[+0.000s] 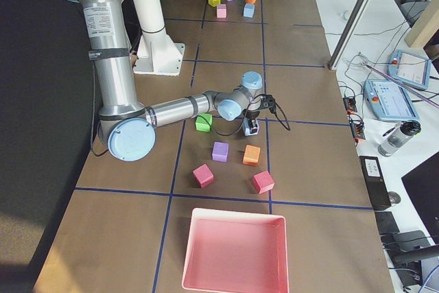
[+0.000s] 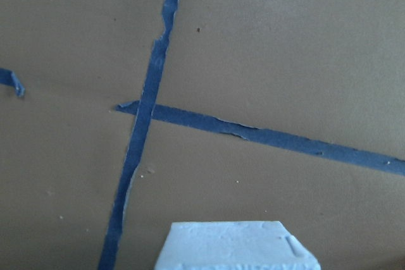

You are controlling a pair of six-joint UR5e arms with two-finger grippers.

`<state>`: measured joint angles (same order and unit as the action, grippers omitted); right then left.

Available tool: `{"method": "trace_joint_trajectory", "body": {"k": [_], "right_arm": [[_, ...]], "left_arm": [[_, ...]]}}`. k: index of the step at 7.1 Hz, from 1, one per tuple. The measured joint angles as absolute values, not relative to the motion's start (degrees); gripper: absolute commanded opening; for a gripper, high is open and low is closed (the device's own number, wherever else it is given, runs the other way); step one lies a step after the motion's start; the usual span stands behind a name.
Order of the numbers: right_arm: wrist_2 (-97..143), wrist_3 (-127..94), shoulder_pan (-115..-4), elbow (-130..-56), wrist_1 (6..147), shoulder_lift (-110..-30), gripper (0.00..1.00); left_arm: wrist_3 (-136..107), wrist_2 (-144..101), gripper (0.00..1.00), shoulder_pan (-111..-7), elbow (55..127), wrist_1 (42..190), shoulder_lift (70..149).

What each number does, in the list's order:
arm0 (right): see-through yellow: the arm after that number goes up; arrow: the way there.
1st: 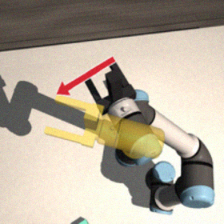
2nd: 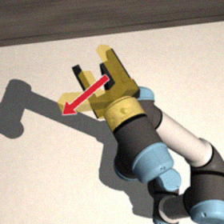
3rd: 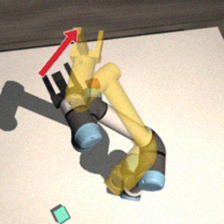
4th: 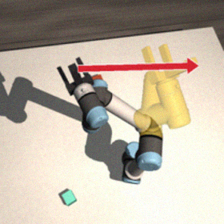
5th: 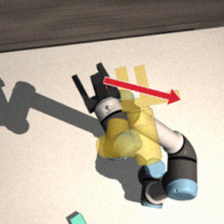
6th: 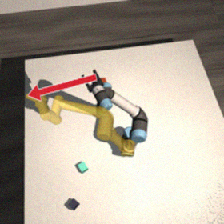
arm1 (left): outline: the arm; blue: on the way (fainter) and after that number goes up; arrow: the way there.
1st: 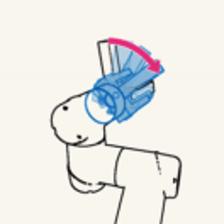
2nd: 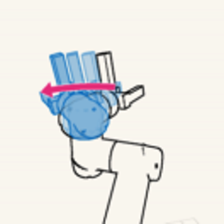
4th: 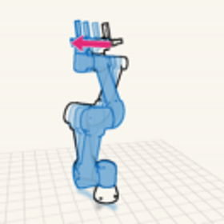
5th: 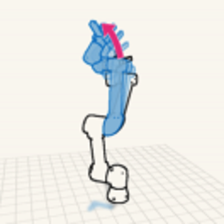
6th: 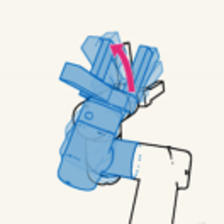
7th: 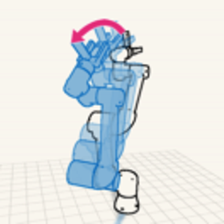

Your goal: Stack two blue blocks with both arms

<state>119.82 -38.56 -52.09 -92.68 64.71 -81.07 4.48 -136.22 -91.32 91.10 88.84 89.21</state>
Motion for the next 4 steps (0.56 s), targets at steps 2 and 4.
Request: {"method": "trace_joint_trajectory", "body": {"k": [2, 4], "right_arm": [[121.9, -38.7, -53.8, -96.2, 71.3, -78.0, 0.00], [122.3, -39.6, -52.6, -98.0, 83.4, -68.7, 0.00]], "left_arm": [[4.5, -136.2, 1.00, -91.3, 91.2, 88.8, 89.2], [4.5, -136.2, 1.00, -91.3, 91.3, 88.8, 89.3]]}}
